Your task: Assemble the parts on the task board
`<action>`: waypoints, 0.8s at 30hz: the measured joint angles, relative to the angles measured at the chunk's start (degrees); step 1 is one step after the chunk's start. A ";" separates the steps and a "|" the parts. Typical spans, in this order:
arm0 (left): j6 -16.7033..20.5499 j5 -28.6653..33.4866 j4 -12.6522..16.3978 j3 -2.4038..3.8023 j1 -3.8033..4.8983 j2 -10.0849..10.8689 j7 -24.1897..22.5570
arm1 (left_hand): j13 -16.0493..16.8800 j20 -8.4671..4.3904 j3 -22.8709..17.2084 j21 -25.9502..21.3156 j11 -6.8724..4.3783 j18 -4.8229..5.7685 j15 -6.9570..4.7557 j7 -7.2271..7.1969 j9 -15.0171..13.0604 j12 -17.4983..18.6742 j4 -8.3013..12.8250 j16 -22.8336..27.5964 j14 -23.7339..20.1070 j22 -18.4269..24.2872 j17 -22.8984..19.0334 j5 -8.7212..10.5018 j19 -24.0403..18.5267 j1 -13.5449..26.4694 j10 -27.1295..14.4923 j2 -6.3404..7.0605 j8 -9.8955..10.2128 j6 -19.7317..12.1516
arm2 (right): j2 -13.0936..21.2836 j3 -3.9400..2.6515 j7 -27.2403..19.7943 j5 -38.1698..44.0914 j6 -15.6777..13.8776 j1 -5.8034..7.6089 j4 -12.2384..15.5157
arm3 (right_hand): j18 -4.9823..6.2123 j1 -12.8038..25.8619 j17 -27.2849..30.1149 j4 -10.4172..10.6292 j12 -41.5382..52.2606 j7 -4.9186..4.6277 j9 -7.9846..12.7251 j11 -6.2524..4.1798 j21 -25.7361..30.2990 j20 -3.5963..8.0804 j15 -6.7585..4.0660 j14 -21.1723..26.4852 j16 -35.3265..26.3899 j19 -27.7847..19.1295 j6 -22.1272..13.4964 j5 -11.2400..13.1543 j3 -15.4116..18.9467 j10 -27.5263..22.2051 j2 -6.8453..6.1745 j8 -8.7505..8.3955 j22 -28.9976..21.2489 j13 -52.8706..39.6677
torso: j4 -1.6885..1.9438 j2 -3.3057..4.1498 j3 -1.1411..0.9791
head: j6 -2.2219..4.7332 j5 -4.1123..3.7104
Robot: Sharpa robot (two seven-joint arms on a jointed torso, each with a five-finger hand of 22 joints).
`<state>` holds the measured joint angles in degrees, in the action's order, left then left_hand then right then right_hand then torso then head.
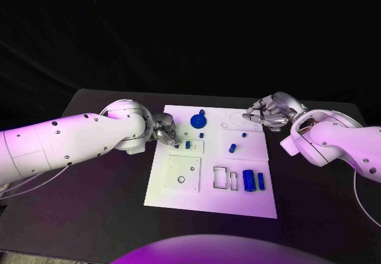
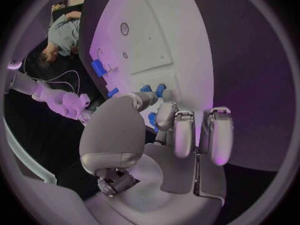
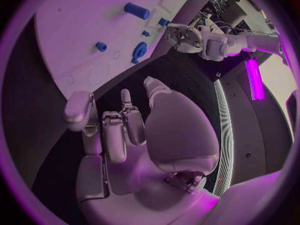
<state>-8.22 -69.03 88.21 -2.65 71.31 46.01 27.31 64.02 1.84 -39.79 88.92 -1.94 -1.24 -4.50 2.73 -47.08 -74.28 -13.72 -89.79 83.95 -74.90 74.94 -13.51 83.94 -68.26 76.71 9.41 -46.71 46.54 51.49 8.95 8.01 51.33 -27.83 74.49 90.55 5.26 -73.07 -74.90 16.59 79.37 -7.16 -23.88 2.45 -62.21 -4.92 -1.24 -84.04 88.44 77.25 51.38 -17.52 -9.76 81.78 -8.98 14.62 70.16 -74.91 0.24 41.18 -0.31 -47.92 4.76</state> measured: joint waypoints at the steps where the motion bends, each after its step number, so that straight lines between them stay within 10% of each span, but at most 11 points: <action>1: -0.02 0.00 0.02 0.01 0.00 0.00 0.04 | -0.04 0.00 0.00 0.00 0.00 0.00 0.00 0.00 0.00 0.00 0.00 0.00 0.00 0.00 0.00 0.00 0.00 0.00 0.00 0.00 0.00 0.00 | 0.00 0.00 0.00 0.00 0.00 0.00 0.00 | 0.00 0.00 0.00 -0.08 0.00 0.00 -0.03 0.00 0.00 0.00 0.00 0.00 0.00 0.00 0.00 0.00 -0.08 0.00 0.00 0.00 0.00 0.00 | 0.00 0.00 0.00 | -0.01 0.02; 24: -0.06 0.82 -0.37 0.05 -0.02 -0.31 1.09 | -0.57 0.00 -0.05 0.00 -0.01 0.00 -0.21 -0.04 -0.16 0.36 0.04 0.00 0.21 0.00 -0.02 -1.33 0.00 0.83 0.41 -0.11 0.24 0.08 | 0.05 0.01 0.02 -0.01 0.00 0.00 -0.04 | 0.00 0.00 -0.04 0.03 0.00 0.00 -0.04 0.00 0.20 0.00 0.00 0.00 0.00 0.00 0.00 0.00 -0.18 0.00 0.00 0.00 0.00 0.01 | 0.00 0.00 -0.03 | -0.20 0.02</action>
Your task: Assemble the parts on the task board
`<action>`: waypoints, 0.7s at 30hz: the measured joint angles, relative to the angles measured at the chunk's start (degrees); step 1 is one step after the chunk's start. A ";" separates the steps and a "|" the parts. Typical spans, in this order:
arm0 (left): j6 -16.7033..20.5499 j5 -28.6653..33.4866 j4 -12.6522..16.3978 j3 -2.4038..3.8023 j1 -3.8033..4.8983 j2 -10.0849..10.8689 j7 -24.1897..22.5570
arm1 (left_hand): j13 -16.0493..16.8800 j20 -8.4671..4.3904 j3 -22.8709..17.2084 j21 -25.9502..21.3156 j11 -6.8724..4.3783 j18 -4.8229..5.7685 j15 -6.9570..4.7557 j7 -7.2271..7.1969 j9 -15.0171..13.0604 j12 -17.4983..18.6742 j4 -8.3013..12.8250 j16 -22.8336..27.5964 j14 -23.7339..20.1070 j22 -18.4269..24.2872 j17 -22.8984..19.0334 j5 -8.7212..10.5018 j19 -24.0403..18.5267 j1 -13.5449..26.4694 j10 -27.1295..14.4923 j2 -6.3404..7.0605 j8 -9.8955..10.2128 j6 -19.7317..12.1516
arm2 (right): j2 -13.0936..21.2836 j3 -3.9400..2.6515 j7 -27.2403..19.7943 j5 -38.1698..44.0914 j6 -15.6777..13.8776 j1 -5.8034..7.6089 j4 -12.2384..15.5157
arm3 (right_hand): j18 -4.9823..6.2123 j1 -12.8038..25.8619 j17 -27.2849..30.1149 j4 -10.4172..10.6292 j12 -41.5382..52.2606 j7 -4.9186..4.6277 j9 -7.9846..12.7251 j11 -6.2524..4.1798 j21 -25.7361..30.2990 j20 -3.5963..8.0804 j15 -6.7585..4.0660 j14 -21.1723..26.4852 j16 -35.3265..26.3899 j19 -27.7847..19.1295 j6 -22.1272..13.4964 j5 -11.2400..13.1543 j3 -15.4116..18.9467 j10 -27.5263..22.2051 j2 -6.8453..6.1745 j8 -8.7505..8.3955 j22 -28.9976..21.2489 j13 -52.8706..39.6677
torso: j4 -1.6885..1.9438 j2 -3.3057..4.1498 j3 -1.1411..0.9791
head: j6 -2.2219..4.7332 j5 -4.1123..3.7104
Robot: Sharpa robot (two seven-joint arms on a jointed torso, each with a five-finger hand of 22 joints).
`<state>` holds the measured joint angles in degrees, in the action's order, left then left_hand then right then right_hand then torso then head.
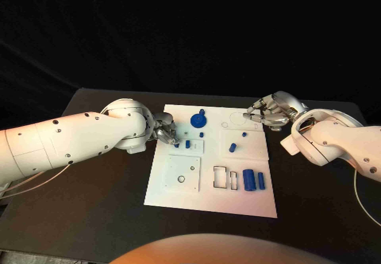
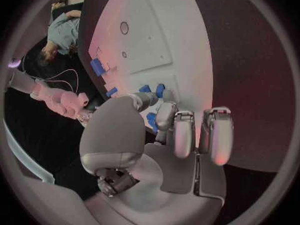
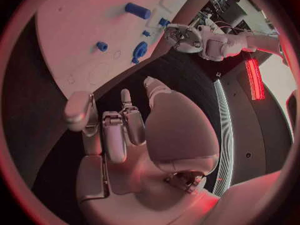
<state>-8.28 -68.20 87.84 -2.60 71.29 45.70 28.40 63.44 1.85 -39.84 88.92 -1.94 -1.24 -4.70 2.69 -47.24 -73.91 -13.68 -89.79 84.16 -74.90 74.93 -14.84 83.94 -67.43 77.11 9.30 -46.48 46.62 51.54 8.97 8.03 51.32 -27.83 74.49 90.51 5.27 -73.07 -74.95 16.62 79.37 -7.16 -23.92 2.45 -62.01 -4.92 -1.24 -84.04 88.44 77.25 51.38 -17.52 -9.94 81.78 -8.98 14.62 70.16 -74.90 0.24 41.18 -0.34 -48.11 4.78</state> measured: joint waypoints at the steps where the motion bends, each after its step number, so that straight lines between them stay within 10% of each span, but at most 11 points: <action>1: -0.01 0.19 -0.08 0.00 0.00 0.00 0.03 | -0.05 0.00 0.00 0.00 0.00 0.00 0.00 -0.01 -0.07 0.04 0.00 0.00 0.00 0.00 0.00 0.00 0.00 0.33 0.00 0.17 0.00 0.00 | 0.01 -0.01 0.00 0.00 0.00 0.00 0.00 | 0.00 0.00 0.00 0.05 0.00 0.00 0.00 0.00 0.00 0.00 0.00 0.00 0.00 0.00 0.00 0.00 -0.05 0.00 0.00 0.00 0.00 0.00 | 0.00 0.00 0.00 | -0.02 0.00; 10: 0.02 2.14 -0.65 -0.01 0.00 -0.07 0.42 | -0.52 -0.43 -1.78 0.00 -0.31 0.00 -0.42 -1.24 -0.15 0.26 3.91 0.00 -0.01 0.00 0.00 -0.66 0.00 4.95 -0.32 1.80 0.82 0.55 | 0.07 0.00 0.00 0.00 0.00 0.00 -0.01 | 0.00 0.00 0.00 0.05 0.00 0.00 0.01 0.00 0.00 0.03 0.00 0.00 0.00 -0.03 0.00 0.00 -0.05 0.00 0.00 0.00 0.00 0.00 | 0.00 -0.02 -0.04 | -0.12 -0.07; 21: 0.14 3.30 -1.38 -0.12 -0.13 -0.46 1.68 | -0.39 -0.43 4.66 0.00 -0.31 0.00 -0.62 -1.47 0.09 0.26 -0.13 0.00 -0.21 0.00 -0.01 -1.15 0.01 6.97 -0.33 2.32 1.69 1.64 | 0.24 0.01 0.00 -0.01 0.01 0.00 0.03 | 0.01 0.00 0.01 0.05 0.00 0.00 -0.04 0.00 0.00 0.21 0.00 0.00 0.00 -0.21 0.00 0.00 -0.05 0.00 0.00 0.23 0.03 0.00 | -0.05 -0.05 -0.04 | 0.02 -0.08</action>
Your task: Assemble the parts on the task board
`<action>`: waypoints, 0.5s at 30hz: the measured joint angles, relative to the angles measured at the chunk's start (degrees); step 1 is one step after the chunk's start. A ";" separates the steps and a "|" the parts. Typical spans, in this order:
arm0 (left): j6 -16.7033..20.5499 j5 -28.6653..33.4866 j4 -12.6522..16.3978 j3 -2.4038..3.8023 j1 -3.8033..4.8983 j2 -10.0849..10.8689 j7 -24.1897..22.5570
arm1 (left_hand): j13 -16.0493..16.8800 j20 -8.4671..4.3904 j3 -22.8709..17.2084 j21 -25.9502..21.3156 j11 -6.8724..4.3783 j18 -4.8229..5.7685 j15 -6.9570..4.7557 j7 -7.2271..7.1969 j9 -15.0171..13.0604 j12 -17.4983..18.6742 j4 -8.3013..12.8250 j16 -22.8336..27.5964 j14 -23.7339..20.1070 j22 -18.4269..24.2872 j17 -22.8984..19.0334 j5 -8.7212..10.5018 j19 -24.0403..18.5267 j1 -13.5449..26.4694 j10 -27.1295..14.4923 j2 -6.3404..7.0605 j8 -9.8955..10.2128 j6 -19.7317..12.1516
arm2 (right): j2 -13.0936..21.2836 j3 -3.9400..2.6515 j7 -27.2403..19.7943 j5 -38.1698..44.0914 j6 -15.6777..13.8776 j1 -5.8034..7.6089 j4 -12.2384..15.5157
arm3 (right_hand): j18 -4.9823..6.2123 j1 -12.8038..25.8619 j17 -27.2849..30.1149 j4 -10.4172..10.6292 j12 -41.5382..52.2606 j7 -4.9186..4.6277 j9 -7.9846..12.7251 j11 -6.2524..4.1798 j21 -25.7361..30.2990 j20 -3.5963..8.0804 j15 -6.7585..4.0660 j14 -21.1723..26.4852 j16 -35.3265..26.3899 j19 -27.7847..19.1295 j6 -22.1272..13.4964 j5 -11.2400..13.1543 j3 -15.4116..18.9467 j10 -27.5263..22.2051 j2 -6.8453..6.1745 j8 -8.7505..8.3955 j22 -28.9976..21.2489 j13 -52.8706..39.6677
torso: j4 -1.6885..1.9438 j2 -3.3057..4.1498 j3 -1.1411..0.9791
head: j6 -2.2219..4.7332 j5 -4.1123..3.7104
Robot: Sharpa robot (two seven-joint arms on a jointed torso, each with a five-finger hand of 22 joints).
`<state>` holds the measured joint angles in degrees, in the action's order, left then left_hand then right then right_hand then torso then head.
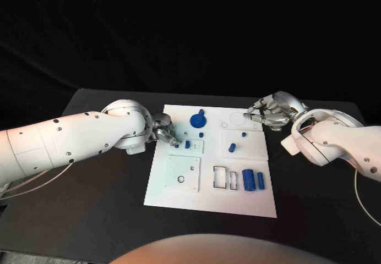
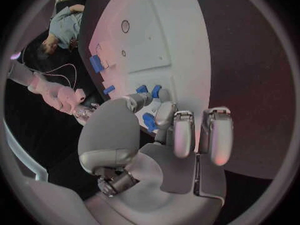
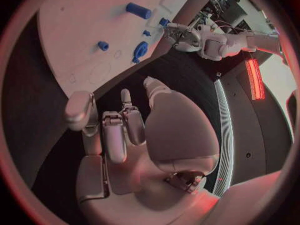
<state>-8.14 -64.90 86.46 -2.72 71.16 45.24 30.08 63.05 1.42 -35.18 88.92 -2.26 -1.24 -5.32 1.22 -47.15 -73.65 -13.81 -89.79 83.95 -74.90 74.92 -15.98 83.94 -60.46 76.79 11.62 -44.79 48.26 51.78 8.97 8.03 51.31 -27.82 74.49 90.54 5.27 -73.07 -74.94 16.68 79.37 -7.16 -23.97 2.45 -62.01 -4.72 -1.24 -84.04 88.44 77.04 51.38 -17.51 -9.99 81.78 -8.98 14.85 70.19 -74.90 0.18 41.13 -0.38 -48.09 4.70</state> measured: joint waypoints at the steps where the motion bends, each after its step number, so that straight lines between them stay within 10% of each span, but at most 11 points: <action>1: 0.01 0.06 -0.04 0.00 0.00 -0.02 0.09 | -0.01 0.00 0.44 0.00 0.00 0.00 0.00 0.00 0.00 0.00 -0.20 0.00 0.00 0.00 0.00 0.00 0.00 0.00 0.00 0.00 0.00 0.00 | 0.01 0.00 0.00 0.00 0.00 0.00 0.00 | 0.00 0.00 0.00 0.00 0.00 0.00 0.00 0.00 0.00 0.00 0.00 0.00 0.00 0.00 0.00 0.00 0.00 0.00 0.00 0.00 0.03 0.00 | 0.00 0.00 0.00 | 0.01 -0.01; 15: 0.10 0.80 -0.56 0.04 0.03 -0.18 1.07 | -0.01 0.00 5.95 0.00 0.00 0.00 0.00 0.06 -0.01 0.00 -2.81 0.00 0.00 0.00 0.00 -1.53 0.00 1.90 0.00 0.07 0.61 0.34 | 0.09 0.00 0.03 -0.01 0.03 0.01 0.06 | 0.00 0.00 0.01 0.00 0.00 0.00 0.01 0.00 0.00 0.00 0.00 0.00 0.00 0.00 0.00 0.00 0.00 0.00 0.00 0.00 0.03 -0.05 | 0.05 0.02 0.07 | 0.04 -0.04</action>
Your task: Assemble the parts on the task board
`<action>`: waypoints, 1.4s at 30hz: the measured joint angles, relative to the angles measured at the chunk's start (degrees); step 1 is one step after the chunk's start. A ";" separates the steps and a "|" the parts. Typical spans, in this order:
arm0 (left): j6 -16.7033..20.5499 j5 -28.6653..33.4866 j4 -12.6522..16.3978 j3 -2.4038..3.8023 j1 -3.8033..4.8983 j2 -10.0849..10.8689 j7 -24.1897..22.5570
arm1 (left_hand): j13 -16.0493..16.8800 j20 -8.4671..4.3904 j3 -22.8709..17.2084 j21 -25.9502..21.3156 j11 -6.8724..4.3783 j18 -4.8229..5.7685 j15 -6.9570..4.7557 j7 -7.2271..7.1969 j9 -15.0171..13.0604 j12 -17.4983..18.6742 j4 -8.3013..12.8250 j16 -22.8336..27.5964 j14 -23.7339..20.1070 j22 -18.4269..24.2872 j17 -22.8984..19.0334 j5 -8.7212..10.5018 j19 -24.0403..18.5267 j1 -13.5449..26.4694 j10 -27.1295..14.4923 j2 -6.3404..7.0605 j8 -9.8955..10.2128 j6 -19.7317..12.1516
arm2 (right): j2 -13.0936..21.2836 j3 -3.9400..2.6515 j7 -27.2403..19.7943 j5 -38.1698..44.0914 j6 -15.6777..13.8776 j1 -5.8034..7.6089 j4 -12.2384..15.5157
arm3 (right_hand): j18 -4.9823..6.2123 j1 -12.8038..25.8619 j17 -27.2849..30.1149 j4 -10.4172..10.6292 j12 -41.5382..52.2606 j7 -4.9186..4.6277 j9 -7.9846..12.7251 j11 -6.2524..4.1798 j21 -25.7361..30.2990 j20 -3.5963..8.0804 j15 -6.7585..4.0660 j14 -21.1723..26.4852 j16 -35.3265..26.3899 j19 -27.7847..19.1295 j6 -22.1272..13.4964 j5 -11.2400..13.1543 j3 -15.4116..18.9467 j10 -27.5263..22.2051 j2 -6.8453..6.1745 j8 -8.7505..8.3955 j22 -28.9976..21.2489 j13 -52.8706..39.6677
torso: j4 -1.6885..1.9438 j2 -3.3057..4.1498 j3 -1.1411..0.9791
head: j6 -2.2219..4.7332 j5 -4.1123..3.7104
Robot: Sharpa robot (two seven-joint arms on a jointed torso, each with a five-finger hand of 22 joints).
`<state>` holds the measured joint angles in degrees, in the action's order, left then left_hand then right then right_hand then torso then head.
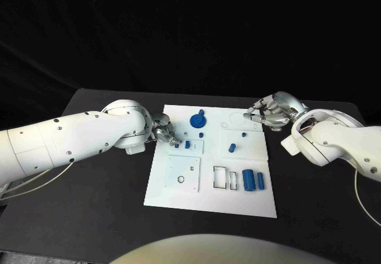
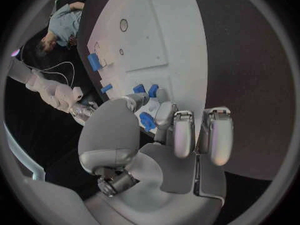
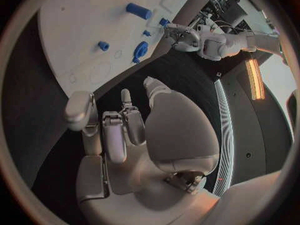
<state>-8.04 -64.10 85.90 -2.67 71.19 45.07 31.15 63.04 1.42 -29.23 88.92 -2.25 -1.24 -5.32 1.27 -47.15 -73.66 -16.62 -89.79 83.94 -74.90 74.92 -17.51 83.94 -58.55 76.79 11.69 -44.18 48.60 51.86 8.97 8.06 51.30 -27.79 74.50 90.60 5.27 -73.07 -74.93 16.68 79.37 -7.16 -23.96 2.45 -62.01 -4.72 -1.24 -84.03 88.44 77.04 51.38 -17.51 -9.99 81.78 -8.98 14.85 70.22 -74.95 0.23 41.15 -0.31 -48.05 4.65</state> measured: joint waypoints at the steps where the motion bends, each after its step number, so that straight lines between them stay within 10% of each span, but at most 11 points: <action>1: 0.01 0.06 -0.04 0.00 0.00 -0.01 0.03 | 0.00 0.00 0.59 0.00 0.00 0.00 0.00 -0.05 0.00 0.00 -0.03 0.00 0.00 0.00 0.00 -0.39 0.00 0.21 0.00 0.09 0.00 0.05 | 0.00 0.00 0.00 0.00 0.00 0.01 0.00 | -0.01 0.00 0.00 0.00 0.00 0.00 0.00 0.00 0.00 0.00 0.00 0.00 0.00 0.00 0.00 0.00 0.00 0.00 0.00 0.00 0.00 0.00 | -0.01 0.01 0.00 | 0.00 0.02; 18: 2.94 3.73 -0.98 -0.02 -0.06 0.22 -0.31 | 0.27 0.00 7.90 0.00 0.00 0.00 0.01 0.89 -0.46 0.00 -0.21 0.00 0.00 0.00 0.00 -0.36 0.00 5.97 0.00 -1.30 1.04 -0.88 | -0.02 -0.01 0.01 -0.01 -0.01 -0.01 -0.01 | 0.00 0.00 0.01 0.00 0.00 0.00 0.01 0.00 0.00 0.00 0.00 0.00 0.00 0.00 0.00 0.00 0.00 0.00 0.00 0.00 -0.01 0.01 | -0.03 0.02 0.04 | 0.19 0.01; 27: 12.12 8.68 -1.18 0.00 -0.26 1.03 -6.66 | -6.85 0.34 7.24 -6.05 1.45 0.00 0.67 2.18 0.84 4.88 -0.05 1.37 0.03 0.00 -0.01 -12.19 0.09 -1.54 -5.81 -1.87 2.96 -5.90 | 0.05 -0.01 -0.01 -0.08 0.00 -0.01 -0.16 | 0.00 0.23 0.01 0.00 0.00 0.00 -0.05 0.00 0.00 0.00 0.00 0.00 0.00 0.00 0.00 0.00 0.00 0.00 -0.23 0.00 -0.01 0.02 | -0.01 0.02 0.03 | 0.42 -0.33; 33: 17.54 12.67 -0.55 0.13 -0.22 1.04 -13.97 | -21.49 1.88 8.68 -15.49 3.03 -2.31 2.35 3.99 2.46 15.42 0.26 6.35 0.04 -0.05 -0.01 -8.57 -3.34 -6.67 -18.12 -0.63 4.00 -10.42 | 0.07 0.00 -0.05 -0.19 0.01 0.00 -0.29 | 0.00 0.23 0.01 0.00 0.00 0.00 -0.05 0.00 0.00 0.00 0.00 0.00 0.00 0.00 0.00 0.00 0.00 0.00 -0.23 0.00 -0.01 0.02 | -0.01 0.01 0.02 | 0.55 -0.59; 42: 20.17 8.16 -0.65 0.13 -0.23 -1.20 -22.14 | -31.49 5.03 5.90 -39.31 6.97 -5.88 6.06 7.44 9.33 26.61 3.04 20.15 -7.34 3.54 -8.29 -3.63 -16.55 -18.12 -29.33 1.79 7.48 -12.94 | -0.03 0.01 -0.08 -0.32 0.00 0.00 -0.39 | -0.01 0.23 0.02 -0.17 0.00 0.00 -0.04 0.00 0.23 0.00 0.00 0.00 0.00 0.00 0.00 0.00 -0.16 0.00 -0.23 0.00 -0.11 0.03 | 0.04 0.02 0.02 | 0.81 -0.99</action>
<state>12.13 -55.94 85.25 -2.55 70.97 43.86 9.01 31.56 6.45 -23.33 49.61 4.71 -7.12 0.75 8.72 -37.82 -47.05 -13.58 -69.64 76.60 -71.36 66.63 -21.15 67.40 -76.67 47.46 13.48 -36.70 35.66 51.83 8.98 7.98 50.98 -27.79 74.49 90.22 5.27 -72.84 -74.91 16.51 79.37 -7.16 -24.00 2.45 -61.79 -4.72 -1.24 -84.03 88.44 77.04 51.38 -17.51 -10.16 81.78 -9.20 14.84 70.11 -74.92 0.27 41.17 -0.29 -47.24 3.66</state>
